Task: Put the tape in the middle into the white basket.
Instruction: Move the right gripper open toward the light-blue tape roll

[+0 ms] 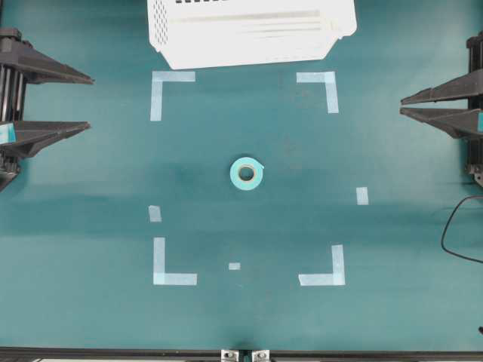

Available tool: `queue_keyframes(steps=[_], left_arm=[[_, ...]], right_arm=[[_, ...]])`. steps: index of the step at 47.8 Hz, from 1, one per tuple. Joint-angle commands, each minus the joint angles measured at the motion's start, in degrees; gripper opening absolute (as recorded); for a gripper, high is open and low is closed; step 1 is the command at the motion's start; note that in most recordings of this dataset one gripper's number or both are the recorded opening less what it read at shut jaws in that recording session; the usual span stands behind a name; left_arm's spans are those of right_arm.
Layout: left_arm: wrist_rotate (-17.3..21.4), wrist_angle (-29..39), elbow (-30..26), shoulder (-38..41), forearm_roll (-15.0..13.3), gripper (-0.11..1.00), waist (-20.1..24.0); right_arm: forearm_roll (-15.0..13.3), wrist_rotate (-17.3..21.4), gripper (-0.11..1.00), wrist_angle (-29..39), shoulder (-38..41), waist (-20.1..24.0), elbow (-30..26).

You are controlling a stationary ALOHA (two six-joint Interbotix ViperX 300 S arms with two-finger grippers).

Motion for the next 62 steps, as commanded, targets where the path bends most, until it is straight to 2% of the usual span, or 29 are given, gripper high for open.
queue_keyframes(steps=[1,3,6,9,15,25,30,40,44,62], left_arm=[[-0.2,-0.4,0.1,-0.3,-1.4,0.24,-0.7],[-0.3,-0.4,0.4,-0.7,-1.5,0.22,-0.9],[-0.3,-0.4,1.1,-1.4,-1.5,0.09,-1.3],[-0.3,-0.4,1.8,-2.3,-1.5,-0.01,-1.9],[-0.2,0.2,3.6,-4.5,-1.5,-0.10,-3.3],[-0.3,3.6,6.1,-7.6,-1.5,-0.11,-4.2],[-0.3,5.3,6.9,-9.0,-1.5,-0.11,-4.2],[-0.3,7.4,8.3,-11.0,-1.5,-0.11,-4.2],[-0.3,7.6,8.7,-11.6,-1.5,-0.11,-4.2],[-0.3,11.1,12.3,-13.8,-1.5,-0.11,-4.3]], right_arm=[[0.3,0.7,0.24,-0.5,0.3,-0.2,-0.9],[0.1,0.6,0.22,-0.7,0.3,-0.2,-0.4],[0.1,0.5,0.09,-0.8,0.0,-0.3,0.0],[0.0,0.5,0.01,-0.8,-0.2,-0.3,0.1],[0.0,0.7,0.00,-0.8,0.0,-0.3,0.6],[0.3,0.9,0.02,-2.3,3.3,-0.3,1.8],[0.3,1.0,0.20,-5.8,6.1,-0.3,2.3],[0.3,3.4,0.80,-10.8,10.5,-0.3,1.8],[0.3,4.2,0.96,-11.1,11.5,-0.3,1.6],[0.3,4.5,0.98,-11.2,12.5,-0.3,1.2]])
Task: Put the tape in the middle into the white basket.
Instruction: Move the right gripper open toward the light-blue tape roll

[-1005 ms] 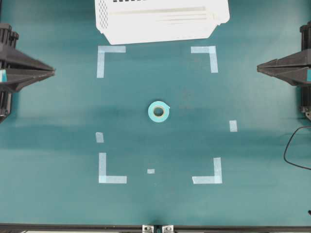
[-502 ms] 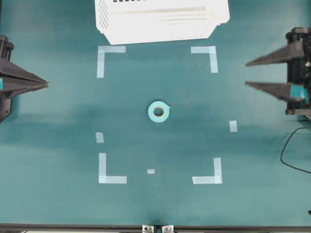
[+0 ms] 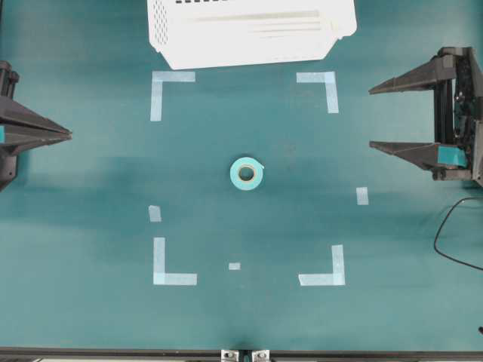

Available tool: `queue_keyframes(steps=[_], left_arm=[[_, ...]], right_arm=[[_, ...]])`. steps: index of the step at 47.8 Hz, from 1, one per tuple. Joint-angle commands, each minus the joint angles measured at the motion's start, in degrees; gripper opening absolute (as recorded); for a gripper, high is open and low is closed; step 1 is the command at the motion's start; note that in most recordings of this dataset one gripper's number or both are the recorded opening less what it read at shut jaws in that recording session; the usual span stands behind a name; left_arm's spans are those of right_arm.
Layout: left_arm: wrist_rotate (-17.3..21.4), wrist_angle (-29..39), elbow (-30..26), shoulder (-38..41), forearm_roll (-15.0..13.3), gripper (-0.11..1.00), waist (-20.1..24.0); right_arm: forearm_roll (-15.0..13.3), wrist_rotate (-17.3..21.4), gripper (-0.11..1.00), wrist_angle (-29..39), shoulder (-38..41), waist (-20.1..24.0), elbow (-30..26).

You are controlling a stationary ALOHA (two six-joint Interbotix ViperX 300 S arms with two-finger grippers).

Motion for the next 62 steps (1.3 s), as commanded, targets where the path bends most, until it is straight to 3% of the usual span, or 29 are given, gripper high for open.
queue_keyframes(steps=[1,12,34,62], left_arm=[[-0.2,0.9,0.2,0.1,-0.1,-0.11,-0.2],[-0.1,3.1,1.2,-2.7,-0.1,-0.11,-0.2],[-0.1,12.8,4.1,-9.1,-0.1,-0.11,-0.2],[0.0,12.9,4.7,-10.5,0.0,-0.11,-0.2]], right_arm=[[0.1,0.2,0.98,-0.5,0.4,-0.1,-1.7],[0.2,2.0,0.98,-0.4,2.8,-0.1,-2.9],[0.1,2.0,0.98,-0.5,13.2,-0.1,-7.7],[0.1,3.3,0.98,-0.3,26.0,0.0,-14.2]])
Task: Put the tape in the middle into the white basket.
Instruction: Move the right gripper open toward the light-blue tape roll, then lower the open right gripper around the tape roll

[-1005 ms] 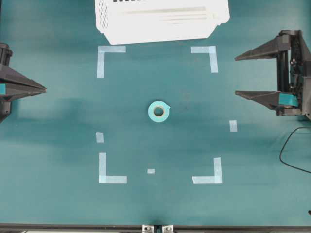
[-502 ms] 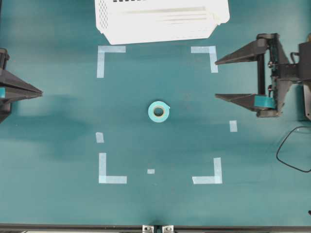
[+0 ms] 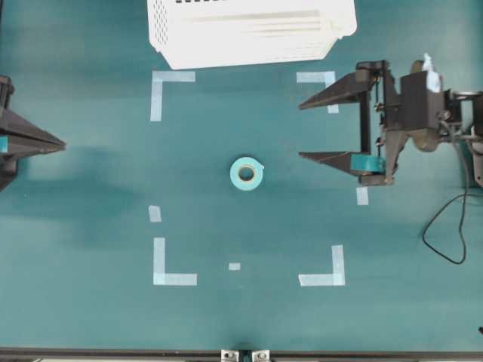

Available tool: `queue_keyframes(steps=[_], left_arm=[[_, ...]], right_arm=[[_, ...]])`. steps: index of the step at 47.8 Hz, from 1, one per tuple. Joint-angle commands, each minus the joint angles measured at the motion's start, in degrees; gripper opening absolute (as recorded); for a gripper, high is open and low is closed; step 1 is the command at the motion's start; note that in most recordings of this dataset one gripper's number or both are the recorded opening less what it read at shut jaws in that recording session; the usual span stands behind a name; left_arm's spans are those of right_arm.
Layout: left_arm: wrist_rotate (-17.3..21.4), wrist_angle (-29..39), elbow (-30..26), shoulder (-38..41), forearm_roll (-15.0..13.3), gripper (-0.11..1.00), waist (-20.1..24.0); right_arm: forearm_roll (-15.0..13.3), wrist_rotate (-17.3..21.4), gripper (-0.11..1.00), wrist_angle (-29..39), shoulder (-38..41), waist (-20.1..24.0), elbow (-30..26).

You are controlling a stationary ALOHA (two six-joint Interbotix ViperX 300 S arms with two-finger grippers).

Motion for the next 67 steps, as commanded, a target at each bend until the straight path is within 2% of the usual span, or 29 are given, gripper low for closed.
queue_keyframes(steps=[1,6,41,67], left_arm=[[0.1,-0.2,-0.6,0.1,-0.1,-0.11,-0.2],[0.1,0.0,-0.5,-0.4,-0.1,-0.11,-0.1],[0.1,0.1,-0.5,-0.5,-0.1,-0.11,-0.1],[0.1,0.1,-0.5,-0.5,0.0,-0.11,-0.2]], right_arm=[[0.1,0.9,0.98,-0.4,0.8,0.0,-1.9],[-0.1,1.9,0.98,-0.4,2.0,0.1,-2.5],[-0.2,2.4,0.98,-0.6,12.2,1.8,-7.7],[-0.2,6.7,0.98,-0.6,17.3,2.6,-9.8]])
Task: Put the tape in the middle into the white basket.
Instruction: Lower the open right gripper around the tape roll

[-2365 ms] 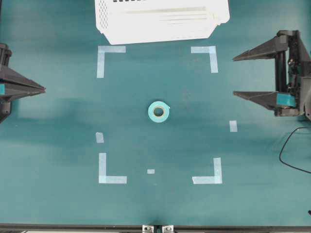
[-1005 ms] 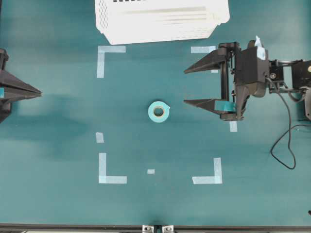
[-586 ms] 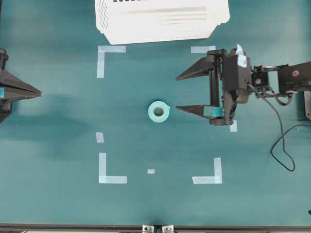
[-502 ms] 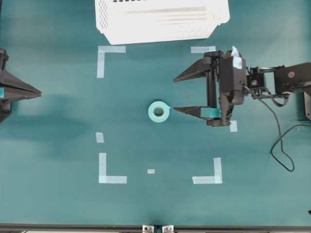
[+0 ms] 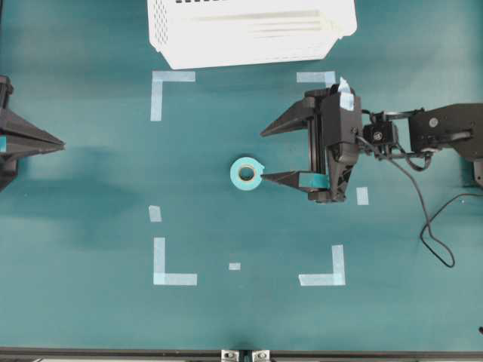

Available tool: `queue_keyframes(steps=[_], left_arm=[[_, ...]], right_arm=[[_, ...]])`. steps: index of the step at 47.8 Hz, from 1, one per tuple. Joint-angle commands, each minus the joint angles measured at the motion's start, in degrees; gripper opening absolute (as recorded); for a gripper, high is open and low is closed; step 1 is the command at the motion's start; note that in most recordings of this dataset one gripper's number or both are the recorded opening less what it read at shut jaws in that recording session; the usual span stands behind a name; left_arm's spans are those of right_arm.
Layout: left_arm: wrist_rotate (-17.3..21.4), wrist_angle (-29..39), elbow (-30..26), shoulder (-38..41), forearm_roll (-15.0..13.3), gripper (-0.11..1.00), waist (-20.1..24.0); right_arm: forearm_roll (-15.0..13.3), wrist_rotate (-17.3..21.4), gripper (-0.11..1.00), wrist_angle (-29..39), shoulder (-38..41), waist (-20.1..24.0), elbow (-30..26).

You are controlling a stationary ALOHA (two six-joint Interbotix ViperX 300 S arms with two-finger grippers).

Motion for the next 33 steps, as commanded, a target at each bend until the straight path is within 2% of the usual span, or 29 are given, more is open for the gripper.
queue_keyframes(steps=[1,26,33], left_arm=[[0.1,-0.3,-0.7,0.5,-0.1,-0.11,-0.1],[0.1,-0.3,-0.7,0.5,-0.2,-0.11,-0.2],[0.1,-0.3,-0.7,0.5,-0.2,-0.11,-0.1]], right_arm=[[-0.1,0.3,0.98,-0.5,0.0,0.3,-1.2],[0.1,0.6,0.98,-0.3,4.9,1.0,-4.4],[0.0,2.9,0.98,-0.3,6.5,1.1,-5.3]])
